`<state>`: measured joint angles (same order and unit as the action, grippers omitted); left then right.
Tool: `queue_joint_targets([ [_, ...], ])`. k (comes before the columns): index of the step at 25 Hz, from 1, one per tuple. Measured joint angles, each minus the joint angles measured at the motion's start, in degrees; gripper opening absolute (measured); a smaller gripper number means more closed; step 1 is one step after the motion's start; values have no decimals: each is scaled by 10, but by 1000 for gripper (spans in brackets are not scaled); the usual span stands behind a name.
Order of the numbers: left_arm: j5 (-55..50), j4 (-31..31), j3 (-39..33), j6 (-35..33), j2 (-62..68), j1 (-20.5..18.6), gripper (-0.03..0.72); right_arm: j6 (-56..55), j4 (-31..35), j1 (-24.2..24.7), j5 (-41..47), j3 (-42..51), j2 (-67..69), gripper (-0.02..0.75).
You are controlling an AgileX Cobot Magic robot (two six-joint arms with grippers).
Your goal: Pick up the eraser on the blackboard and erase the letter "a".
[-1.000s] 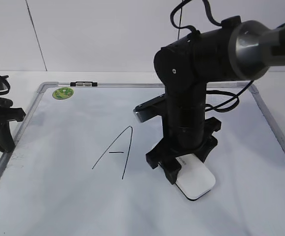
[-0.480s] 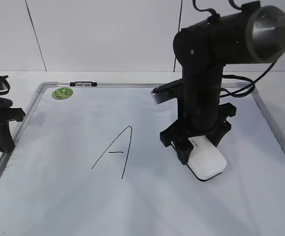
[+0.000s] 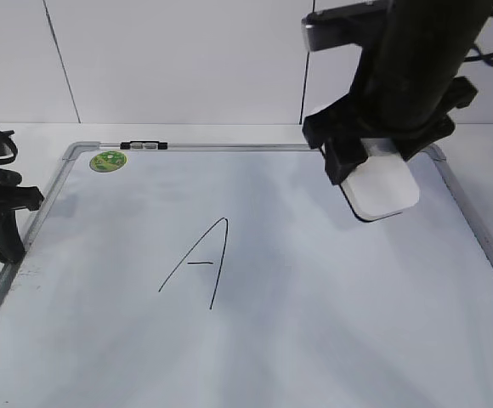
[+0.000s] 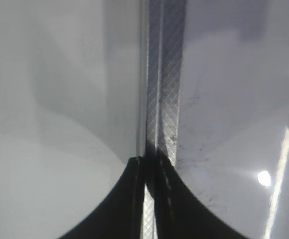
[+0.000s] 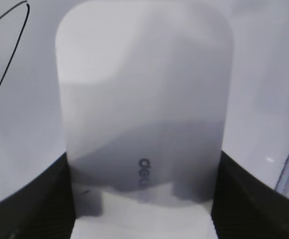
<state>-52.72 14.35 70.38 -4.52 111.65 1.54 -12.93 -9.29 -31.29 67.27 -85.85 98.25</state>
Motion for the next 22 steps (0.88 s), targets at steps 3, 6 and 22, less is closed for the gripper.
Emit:
queue_joint_targets([
  [3,0,1,0,0,0,0,16,-21,-28,0,0,0,-33,559],
  [6,0,1,0,0,0,0,16,-44,-58,0,13,0,-63,559],
  [22,0,2,0,0,0,0,16,-82,-109,102,42,0,-142,559],
])
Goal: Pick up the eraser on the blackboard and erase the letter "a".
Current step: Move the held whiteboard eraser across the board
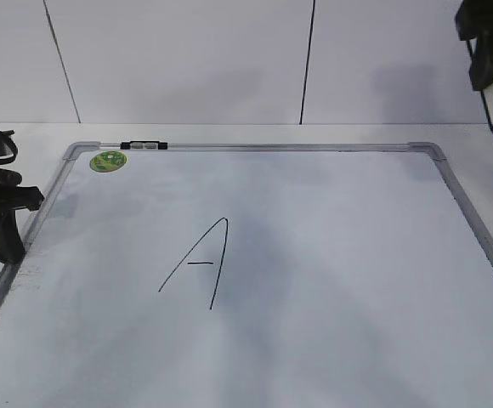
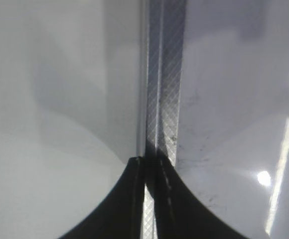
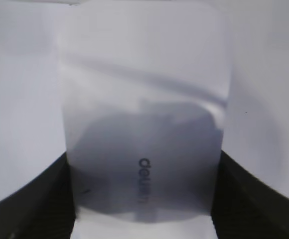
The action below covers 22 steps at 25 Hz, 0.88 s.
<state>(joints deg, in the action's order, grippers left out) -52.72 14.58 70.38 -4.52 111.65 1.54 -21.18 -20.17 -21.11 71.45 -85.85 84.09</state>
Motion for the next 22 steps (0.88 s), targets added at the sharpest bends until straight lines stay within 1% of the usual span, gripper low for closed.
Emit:
queue_joint_targets([
  [5,0,1,0,0,0,0,16,12,5,42,1,0,-5,559],
  [10,0,1,0,0,0,0,16,24,14,68,1,0,4,559],
  [15,0,1,0,0,0,0,16,44,51,100,1,0,41,559],
  [22,0,1,0,0,0,0,16,81,99,131,1,0,101,559],
])
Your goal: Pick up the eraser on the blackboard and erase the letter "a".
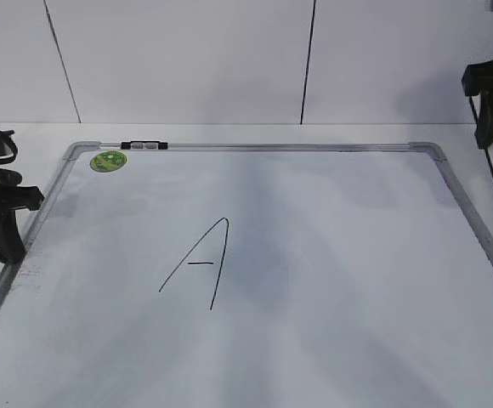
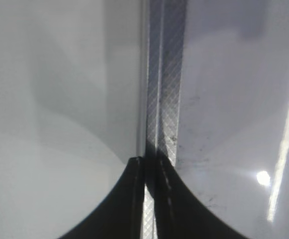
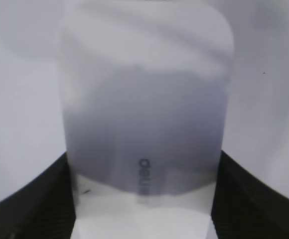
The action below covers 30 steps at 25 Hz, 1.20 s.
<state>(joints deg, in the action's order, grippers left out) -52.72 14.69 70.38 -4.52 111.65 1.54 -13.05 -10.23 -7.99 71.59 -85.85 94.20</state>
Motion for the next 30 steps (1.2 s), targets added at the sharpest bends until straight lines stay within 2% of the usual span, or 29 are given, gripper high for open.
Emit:
queue_joint_targets([
  [20,0,2,0,0,0,0,16,24,20,7,-15,0,169,559],
  [30,-1,5,0,0,0,0,16,52,67,57,-15,0,181,559],
])
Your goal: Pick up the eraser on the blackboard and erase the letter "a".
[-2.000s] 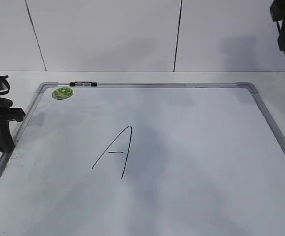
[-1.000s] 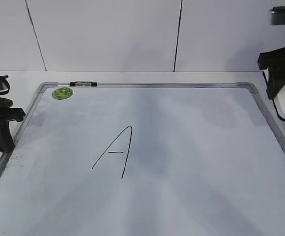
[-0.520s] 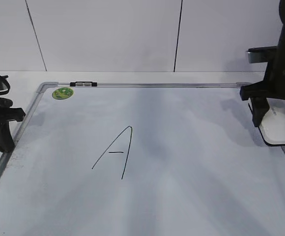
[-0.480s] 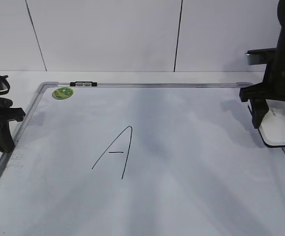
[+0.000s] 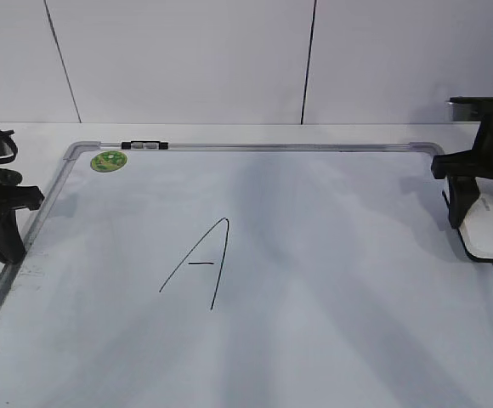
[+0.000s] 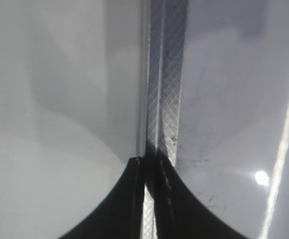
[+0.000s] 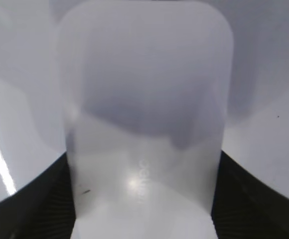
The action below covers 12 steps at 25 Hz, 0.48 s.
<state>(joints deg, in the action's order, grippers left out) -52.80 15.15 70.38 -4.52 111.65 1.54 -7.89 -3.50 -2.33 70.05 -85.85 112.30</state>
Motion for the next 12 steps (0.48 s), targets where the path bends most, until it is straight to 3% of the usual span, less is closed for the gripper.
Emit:
queue_joint_targets([
  [12,0,1,0,0,0,0,16,27,25,0,-2,0,25,559],
])
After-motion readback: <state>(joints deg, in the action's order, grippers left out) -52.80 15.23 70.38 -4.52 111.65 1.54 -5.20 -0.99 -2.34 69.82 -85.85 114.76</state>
